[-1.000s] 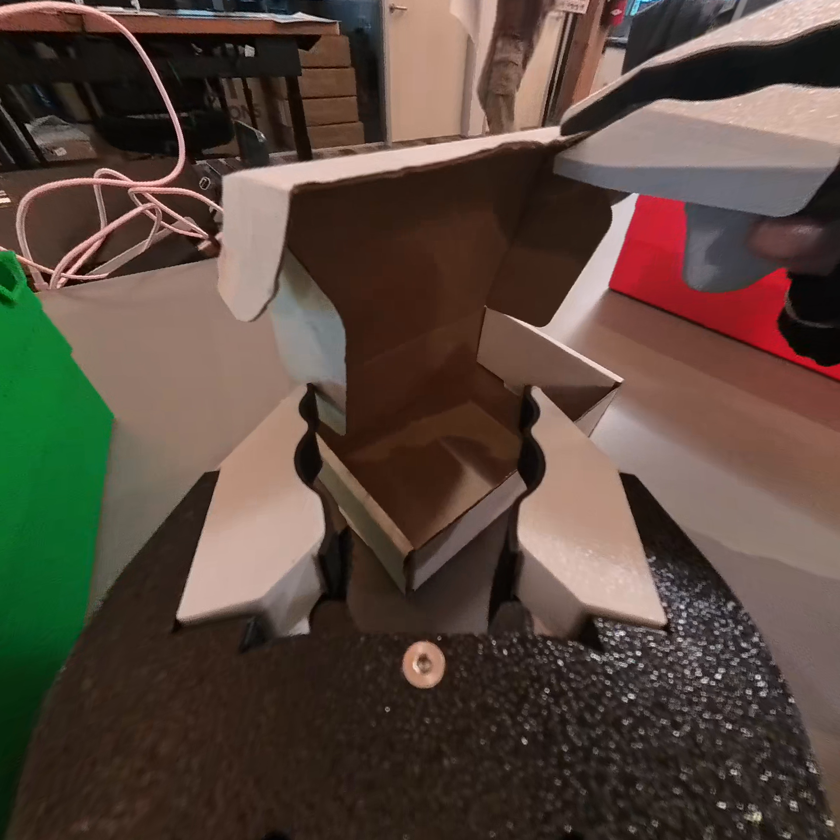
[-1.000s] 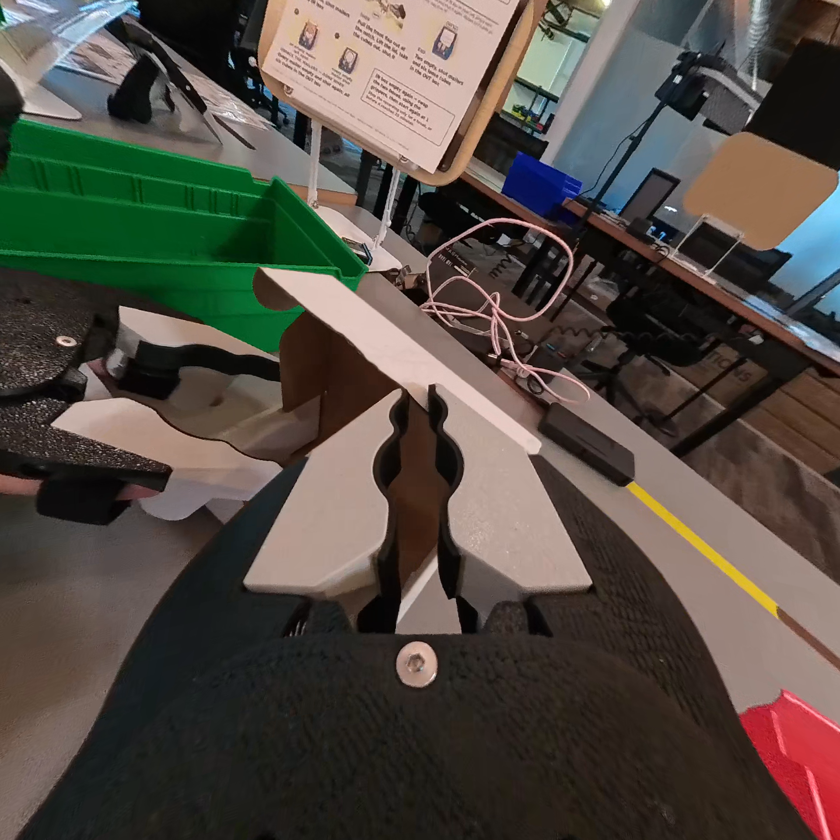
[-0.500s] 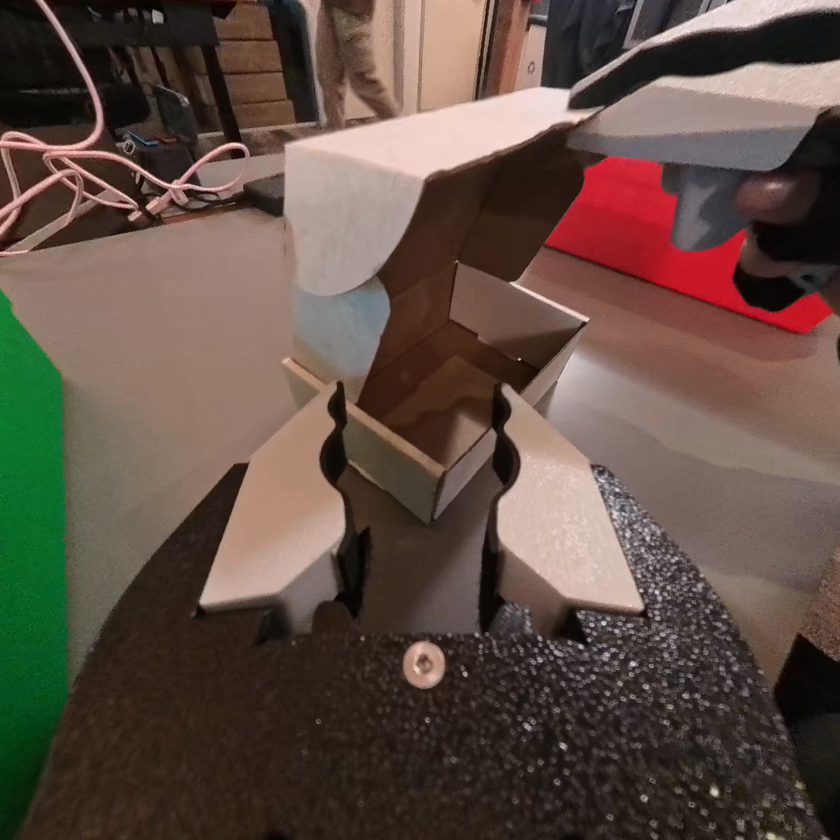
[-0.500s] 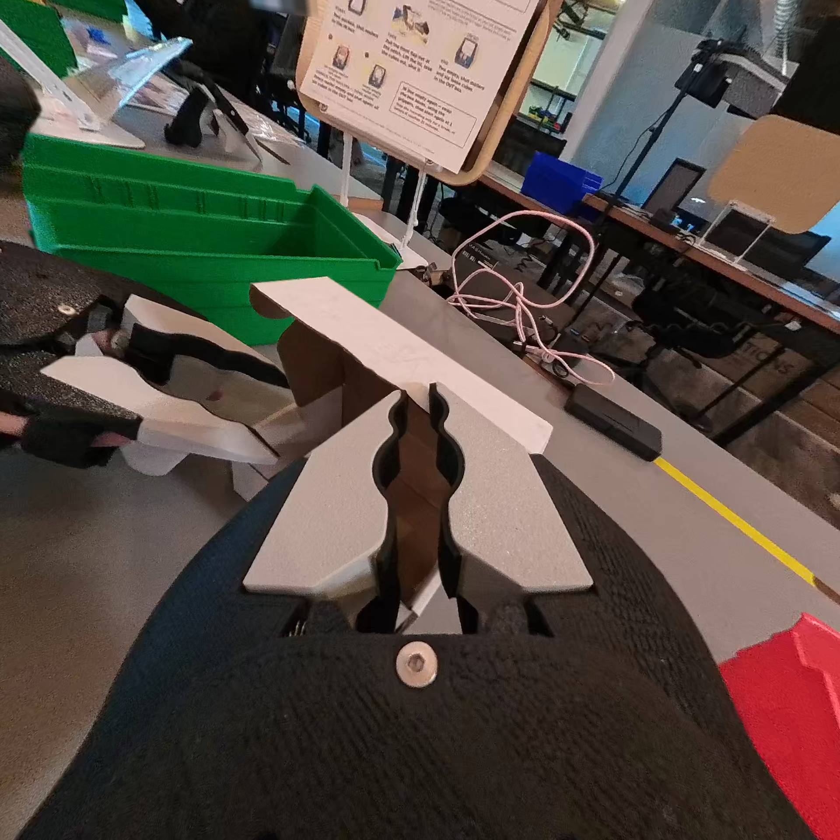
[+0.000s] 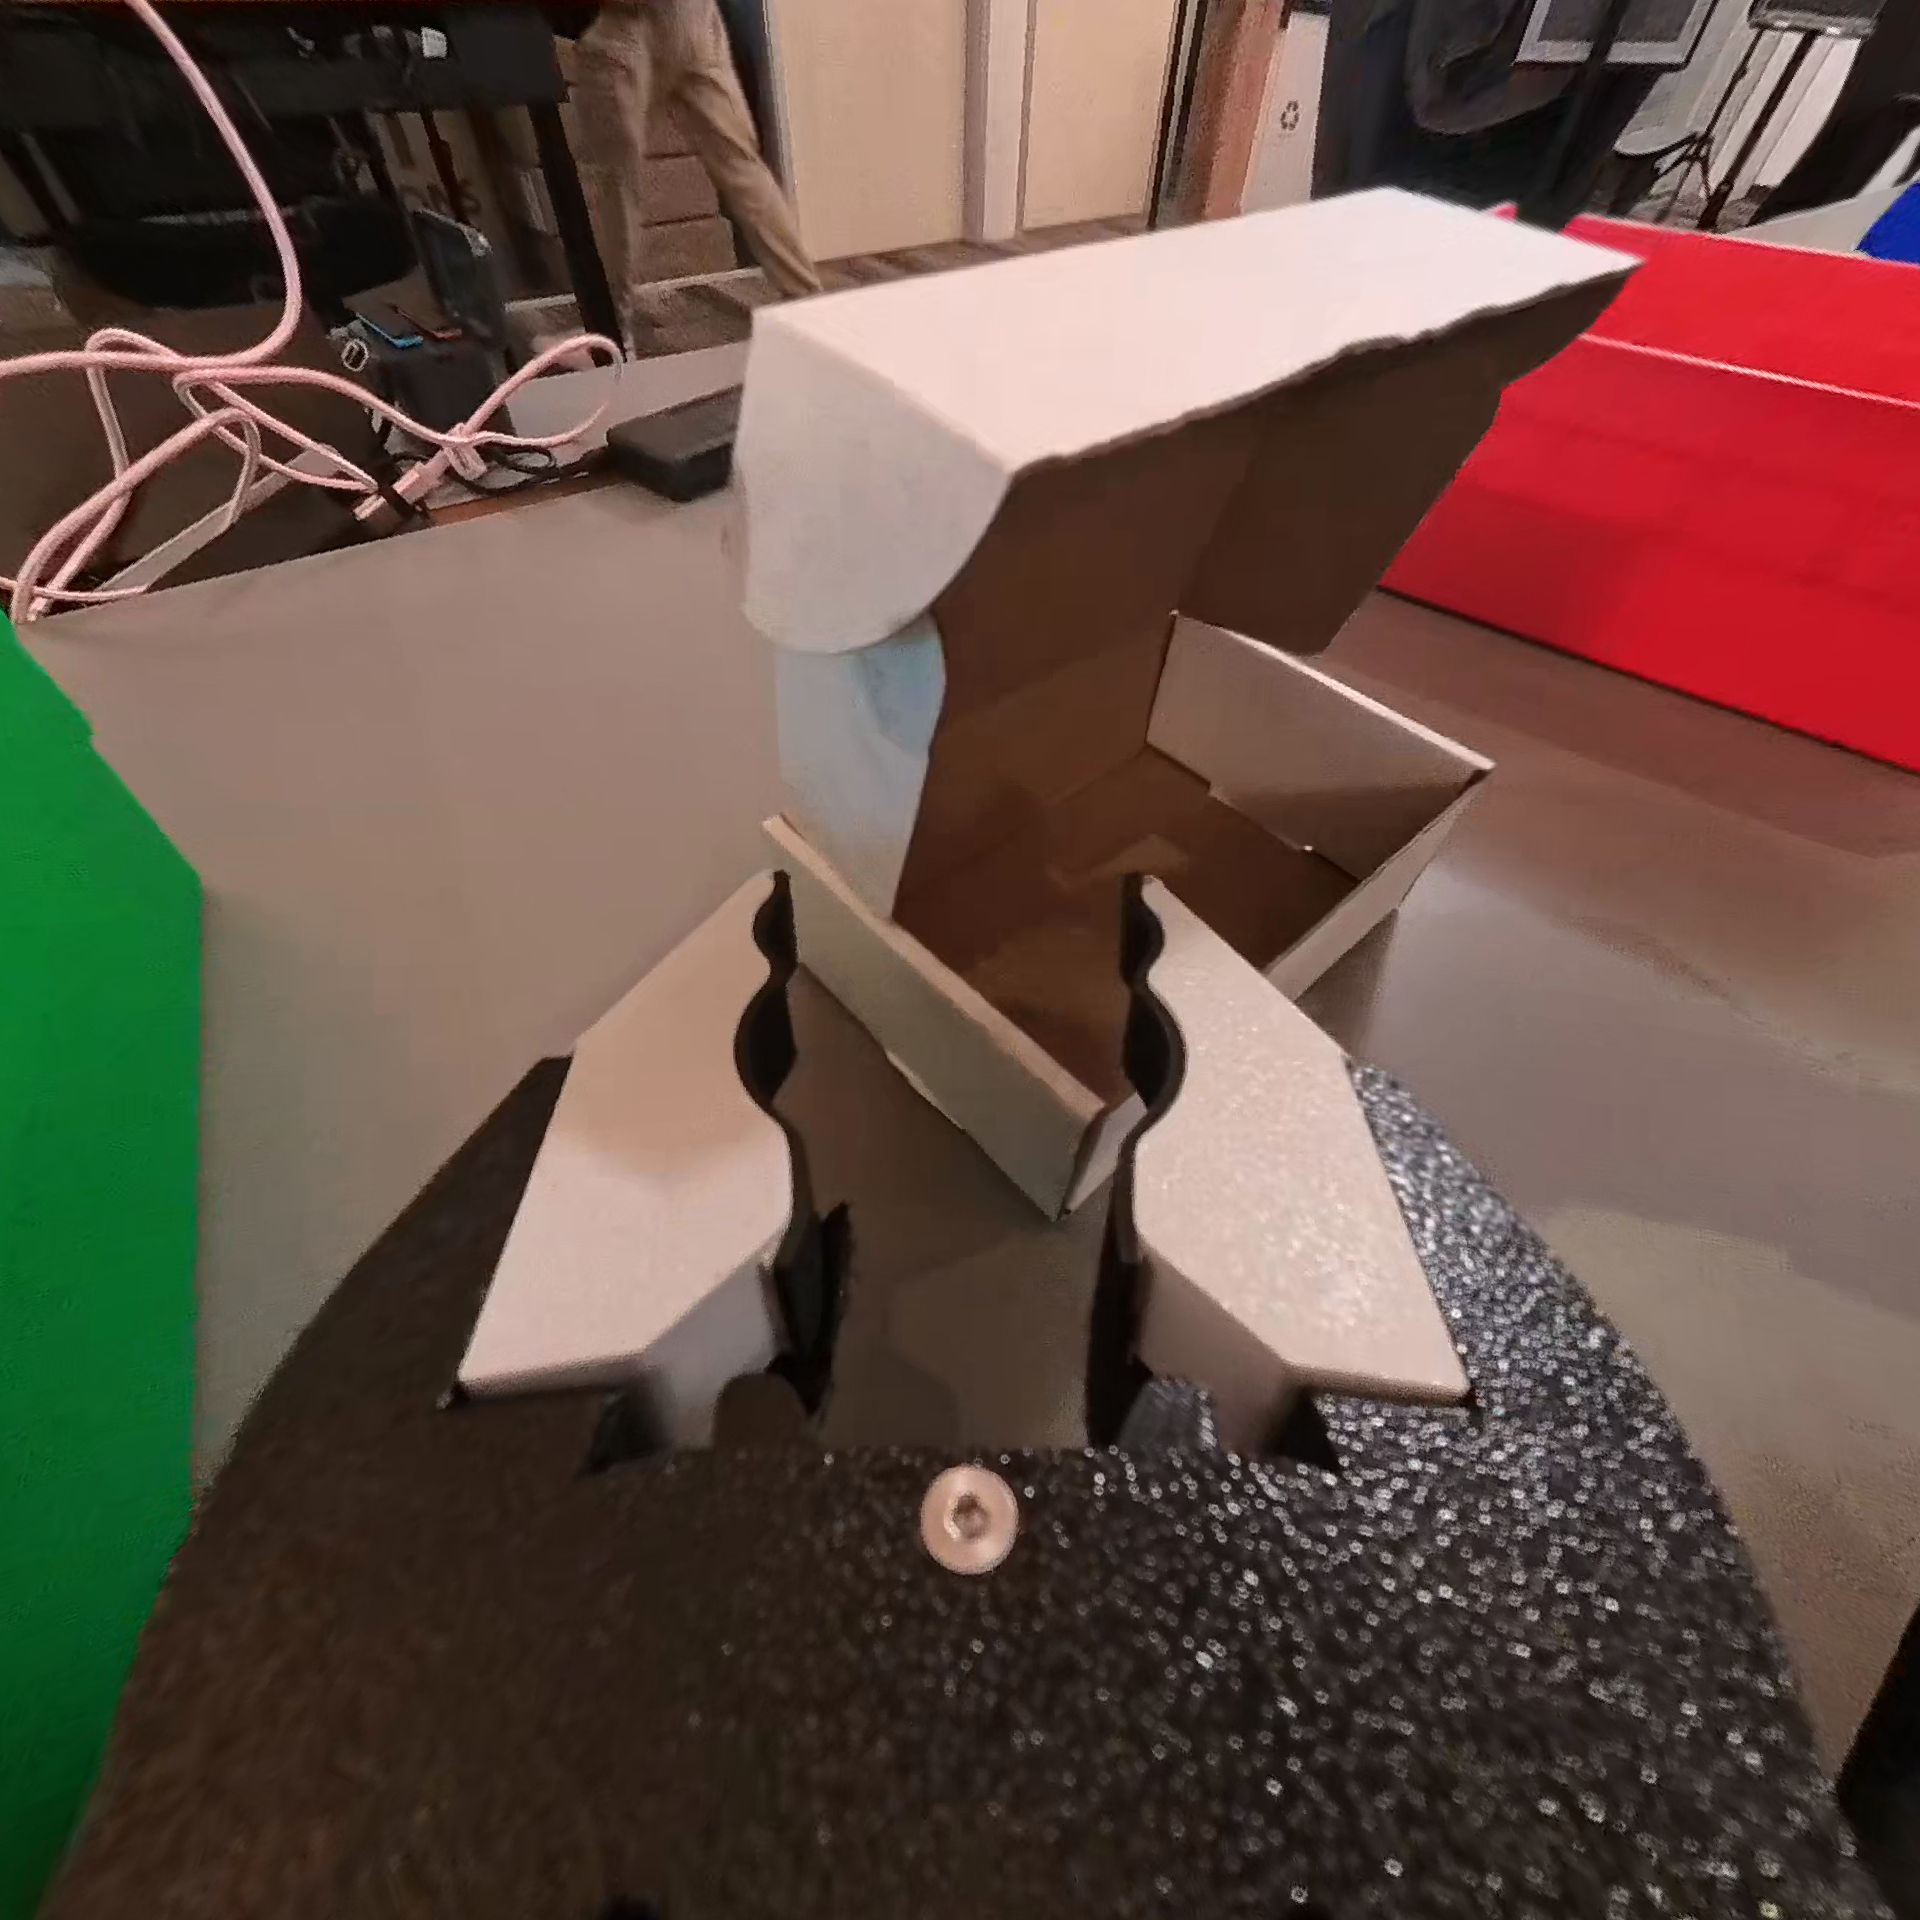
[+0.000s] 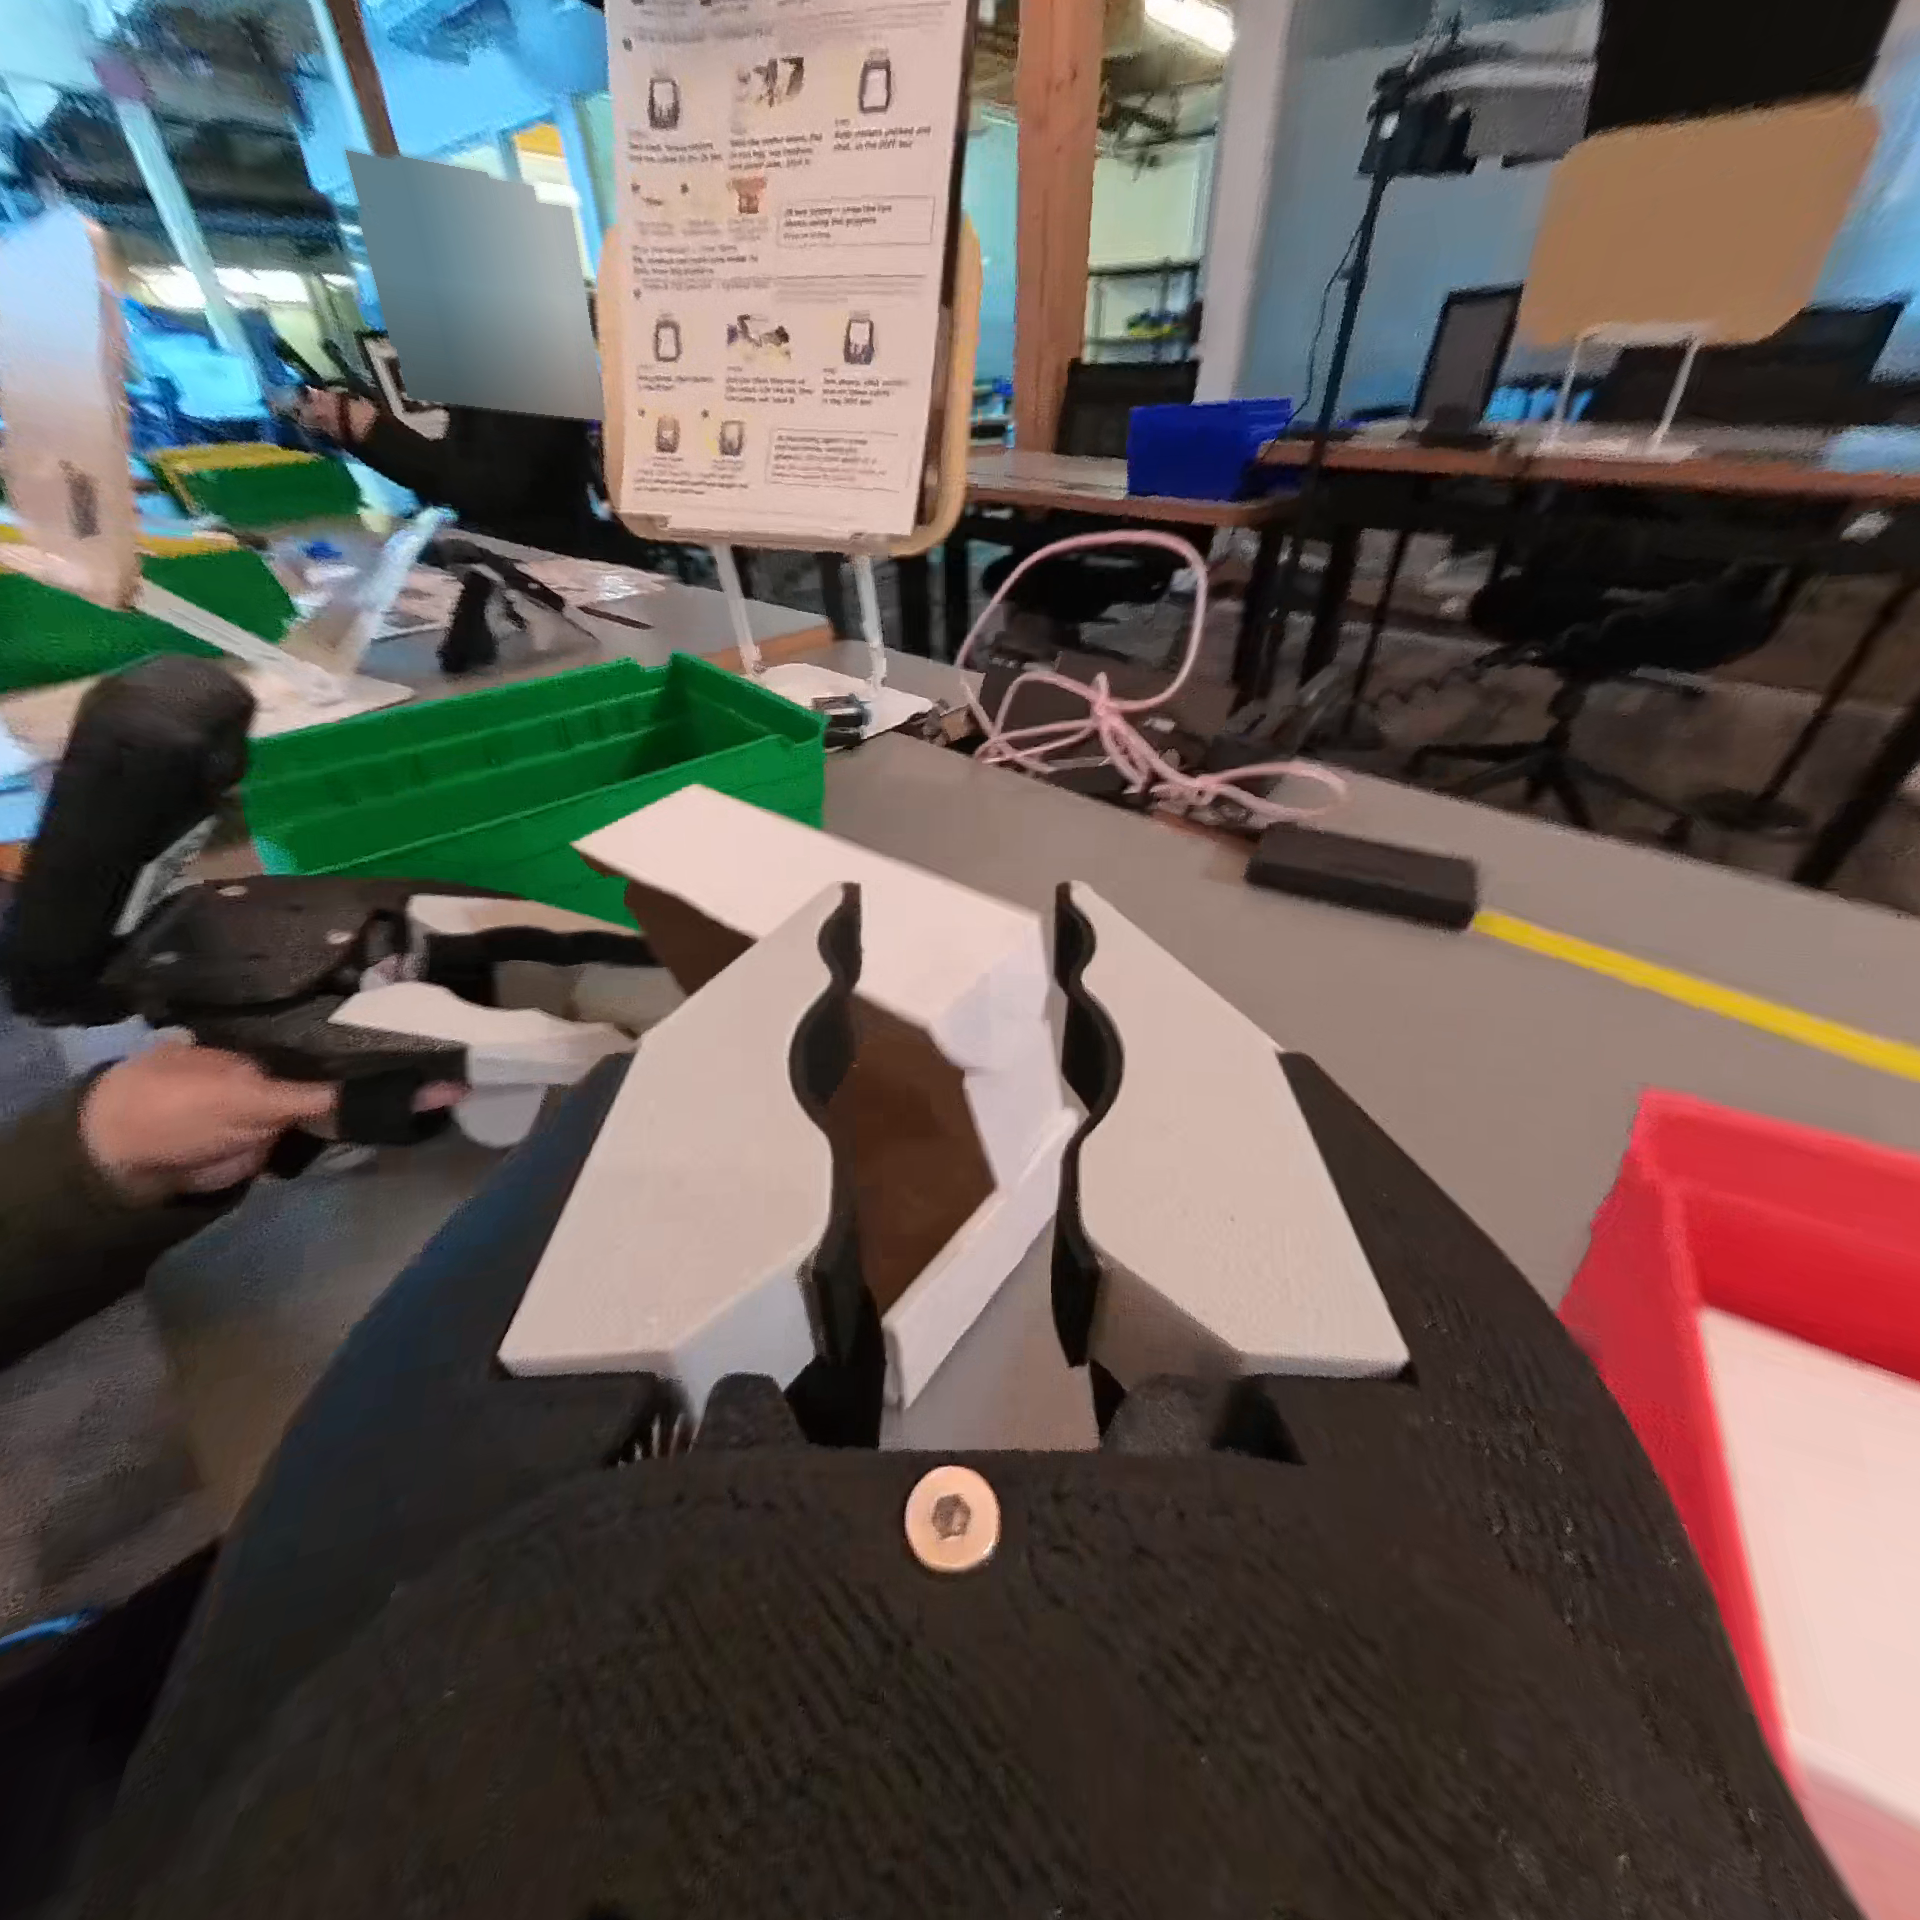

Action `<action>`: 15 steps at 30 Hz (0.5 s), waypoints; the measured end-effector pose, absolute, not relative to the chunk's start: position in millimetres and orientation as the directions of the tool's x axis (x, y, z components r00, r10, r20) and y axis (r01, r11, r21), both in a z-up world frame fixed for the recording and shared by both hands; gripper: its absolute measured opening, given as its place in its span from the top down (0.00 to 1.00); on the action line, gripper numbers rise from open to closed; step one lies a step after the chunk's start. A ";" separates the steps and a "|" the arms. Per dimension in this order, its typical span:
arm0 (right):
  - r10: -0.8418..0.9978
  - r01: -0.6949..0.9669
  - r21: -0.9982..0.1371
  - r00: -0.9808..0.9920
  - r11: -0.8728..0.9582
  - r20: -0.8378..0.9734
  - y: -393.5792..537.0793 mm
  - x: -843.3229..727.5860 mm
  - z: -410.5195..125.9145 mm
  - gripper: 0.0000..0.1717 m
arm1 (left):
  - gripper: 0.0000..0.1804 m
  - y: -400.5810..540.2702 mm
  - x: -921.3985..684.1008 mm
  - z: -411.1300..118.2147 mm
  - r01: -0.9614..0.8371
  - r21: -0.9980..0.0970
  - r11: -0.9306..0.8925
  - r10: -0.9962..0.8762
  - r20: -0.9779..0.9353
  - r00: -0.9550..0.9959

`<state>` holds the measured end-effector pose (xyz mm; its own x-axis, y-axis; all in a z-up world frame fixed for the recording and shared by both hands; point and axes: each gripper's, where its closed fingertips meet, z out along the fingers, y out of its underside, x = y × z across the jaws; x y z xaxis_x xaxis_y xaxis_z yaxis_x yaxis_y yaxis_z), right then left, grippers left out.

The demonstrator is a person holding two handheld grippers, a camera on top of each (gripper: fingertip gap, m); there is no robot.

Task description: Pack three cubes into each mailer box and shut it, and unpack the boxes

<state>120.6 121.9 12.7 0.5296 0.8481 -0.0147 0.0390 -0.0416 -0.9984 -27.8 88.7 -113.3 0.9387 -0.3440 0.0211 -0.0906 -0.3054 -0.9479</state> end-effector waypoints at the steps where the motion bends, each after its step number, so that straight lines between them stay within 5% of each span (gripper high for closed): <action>1: 0.857 0.031 -0.996 0.512 -0.078 -0.051 120.1 123.5 5.3 0.78 | 0.66 88.6 -27.6 -114.5 -0.091 -0.947 -0.307 -0.345 0.022 0.938; 8: 0.859 0.053 -0.961 0.463 -0.270 -0.216 127.1 112.1 -56.4 0.75 | 0.60 90.5 -21.1 -105.2 -0.083 -0.962 -0.258 -0.362 0.017 0.932; 15: 0.879 0.158 -0.965 0.462 -0.211 -0.116 127.4 84.5 -81.5 0.78 | 0.60 89.3 -9.3 -103.7 -0.096 -0.967 -0.234 -0.406 0.008 0.914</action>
